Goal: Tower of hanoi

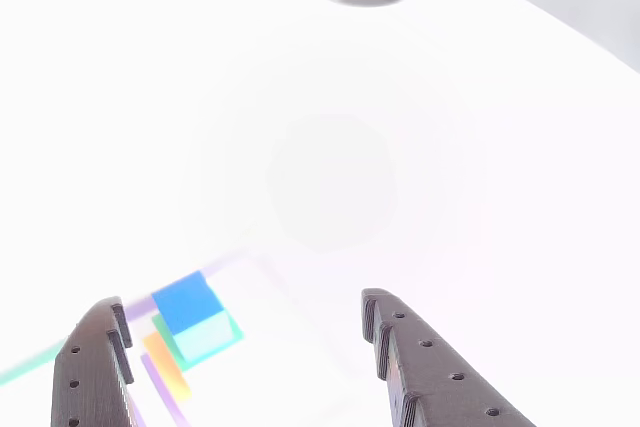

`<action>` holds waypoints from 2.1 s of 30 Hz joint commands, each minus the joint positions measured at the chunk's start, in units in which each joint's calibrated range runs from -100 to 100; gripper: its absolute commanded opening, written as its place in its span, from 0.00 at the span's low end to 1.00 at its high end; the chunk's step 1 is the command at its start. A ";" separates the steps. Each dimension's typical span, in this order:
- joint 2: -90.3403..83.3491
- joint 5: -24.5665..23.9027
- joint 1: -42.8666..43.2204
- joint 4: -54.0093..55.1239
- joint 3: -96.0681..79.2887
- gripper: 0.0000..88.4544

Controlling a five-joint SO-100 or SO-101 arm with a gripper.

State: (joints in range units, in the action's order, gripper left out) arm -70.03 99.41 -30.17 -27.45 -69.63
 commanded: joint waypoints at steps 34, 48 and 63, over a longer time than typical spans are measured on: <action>37.45 0.59 6.29 54.90 -11.83 0.31; 44.56 0.59 5.24 58.38 -7.28 0.30; 49.96 0.59 6.20 61.05 -5.10 0.29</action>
State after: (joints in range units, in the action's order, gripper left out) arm -20.14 100.00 -25.01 31.62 -77.20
